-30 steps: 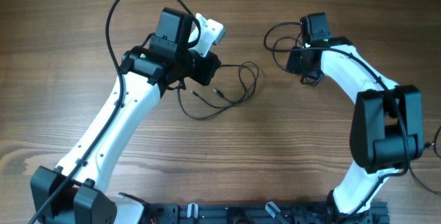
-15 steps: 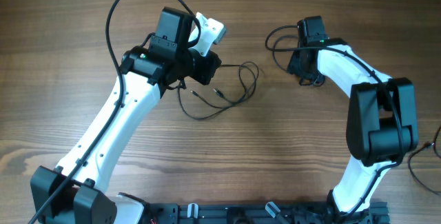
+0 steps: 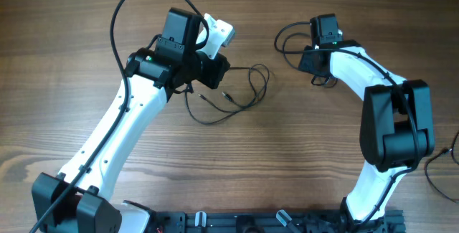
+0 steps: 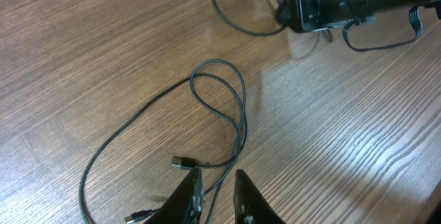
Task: Untangle cables
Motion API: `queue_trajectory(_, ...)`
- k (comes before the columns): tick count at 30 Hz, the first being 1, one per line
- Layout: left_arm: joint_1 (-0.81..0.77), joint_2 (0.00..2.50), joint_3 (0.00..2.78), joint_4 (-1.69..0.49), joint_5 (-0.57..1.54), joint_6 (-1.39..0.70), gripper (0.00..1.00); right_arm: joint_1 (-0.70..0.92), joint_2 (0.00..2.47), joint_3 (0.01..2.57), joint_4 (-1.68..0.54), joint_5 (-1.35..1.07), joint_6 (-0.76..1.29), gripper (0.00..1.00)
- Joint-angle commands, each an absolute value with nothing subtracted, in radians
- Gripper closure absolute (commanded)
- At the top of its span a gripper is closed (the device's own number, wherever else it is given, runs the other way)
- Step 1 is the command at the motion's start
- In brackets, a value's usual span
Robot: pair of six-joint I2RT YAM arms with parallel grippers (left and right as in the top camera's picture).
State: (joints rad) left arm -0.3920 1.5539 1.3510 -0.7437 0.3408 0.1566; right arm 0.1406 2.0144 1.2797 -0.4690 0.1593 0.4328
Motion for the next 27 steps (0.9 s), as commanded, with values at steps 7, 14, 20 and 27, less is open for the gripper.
queue_trajectory(7,-0.388,1.56,1.341,-0.749,0.339,0.176,0.83,0.137,2.041,1.287,-0.492,0.177,0.425,0.95)
queue_trajectory(14,-0.388,1.56,1.341,-0.748,0.339,0.176,0.83,0.138,2.034,1.288,-0.529,0.15,0.443,0.96)
queue_trajectory(20,-0.388,1.56,1.341,-0.748,0.339,0.179,0.83,0.138,1.949,1.29,-0.604,0.112,0.417,0.96)
queue_trajectory(27,-0.388,1.56,1.341,-0.749,0.339,0.179,0.83,0.137,1.672,1.29,-0.682,0.113,0.388,0.96)
